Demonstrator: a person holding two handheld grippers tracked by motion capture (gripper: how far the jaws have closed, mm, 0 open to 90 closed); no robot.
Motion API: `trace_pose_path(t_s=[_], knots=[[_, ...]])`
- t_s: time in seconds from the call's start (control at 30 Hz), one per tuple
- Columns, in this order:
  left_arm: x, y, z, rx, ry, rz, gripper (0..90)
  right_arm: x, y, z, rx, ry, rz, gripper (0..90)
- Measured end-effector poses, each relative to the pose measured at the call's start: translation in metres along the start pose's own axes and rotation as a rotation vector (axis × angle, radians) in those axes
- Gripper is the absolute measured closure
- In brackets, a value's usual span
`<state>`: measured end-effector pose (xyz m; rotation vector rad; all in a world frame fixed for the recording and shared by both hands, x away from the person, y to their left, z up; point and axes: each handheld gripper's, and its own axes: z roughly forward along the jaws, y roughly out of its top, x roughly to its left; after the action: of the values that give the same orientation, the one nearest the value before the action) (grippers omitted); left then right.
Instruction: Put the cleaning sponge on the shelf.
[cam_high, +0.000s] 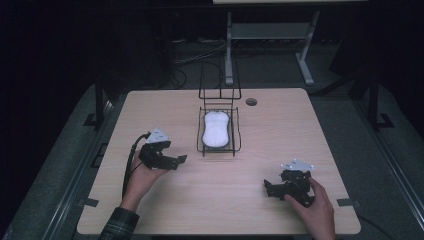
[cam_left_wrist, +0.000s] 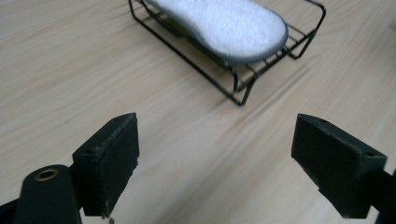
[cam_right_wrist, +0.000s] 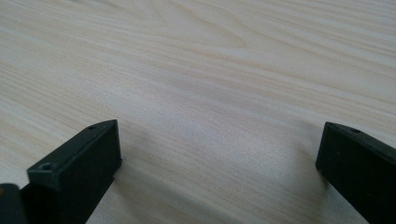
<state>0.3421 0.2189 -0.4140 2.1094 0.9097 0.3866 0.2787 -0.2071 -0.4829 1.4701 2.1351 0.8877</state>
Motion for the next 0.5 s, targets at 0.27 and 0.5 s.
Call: trace_pose_path(t_s=[0.27, 0.5], knots=[[-0.005, -0.032, -0.022, -0.008, 0.008, -0.009, 12.8, 0.000, 0.000, 0.000, 0.000, 0.000, -0.001, 0.0], [-0.011, -0.058, -0.031, 0.032, 0.027, -0.011, 12.7, 0.000, 0.000, 0.000, 0.000, 0.000, -0.001, 0.0]])
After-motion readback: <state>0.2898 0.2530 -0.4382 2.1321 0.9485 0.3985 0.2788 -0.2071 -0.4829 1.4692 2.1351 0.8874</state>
